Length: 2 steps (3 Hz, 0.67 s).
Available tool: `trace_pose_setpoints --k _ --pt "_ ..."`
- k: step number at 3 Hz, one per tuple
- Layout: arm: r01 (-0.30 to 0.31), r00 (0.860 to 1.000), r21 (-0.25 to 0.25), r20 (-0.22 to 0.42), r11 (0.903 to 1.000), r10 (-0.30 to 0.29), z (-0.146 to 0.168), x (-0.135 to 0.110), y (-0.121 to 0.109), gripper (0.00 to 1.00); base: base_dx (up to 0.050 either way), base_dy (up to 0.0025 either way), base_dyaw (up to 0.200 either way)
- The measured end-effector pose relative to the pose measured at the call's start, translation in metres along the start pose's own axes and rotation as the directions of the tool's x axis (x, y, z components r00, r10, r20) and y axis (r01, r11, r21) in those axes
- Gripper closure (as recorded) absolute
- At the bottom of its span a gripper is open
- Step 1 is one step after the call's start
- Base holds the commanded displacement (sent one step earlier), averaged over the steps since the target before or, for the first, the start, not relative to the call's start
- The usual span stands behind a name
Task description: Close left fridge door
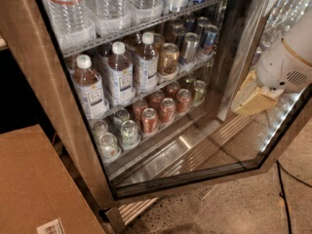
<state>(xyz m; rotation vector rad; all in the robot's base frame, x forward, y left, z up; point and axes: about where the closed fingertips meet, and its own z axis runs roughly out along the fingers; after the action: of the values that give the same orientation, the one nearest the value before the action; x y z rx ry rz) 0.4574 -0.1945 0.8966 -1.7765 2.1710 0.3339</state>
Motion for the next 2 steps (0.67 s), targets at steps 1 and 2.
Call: trace_pose_setpoints --k 1,2 --pt "-0.016 1.000 -0.041 -0.007 0.9990 0.016 0.0244 0.0084 -0.0009 1.00 0.000 0.00000 0.000" --pt "-0.018 1.000 -0.041 -0.007 0.9990 0.017 0.0243 0.0084 -0.0017 1.00 0.000 0.00000 0.000"
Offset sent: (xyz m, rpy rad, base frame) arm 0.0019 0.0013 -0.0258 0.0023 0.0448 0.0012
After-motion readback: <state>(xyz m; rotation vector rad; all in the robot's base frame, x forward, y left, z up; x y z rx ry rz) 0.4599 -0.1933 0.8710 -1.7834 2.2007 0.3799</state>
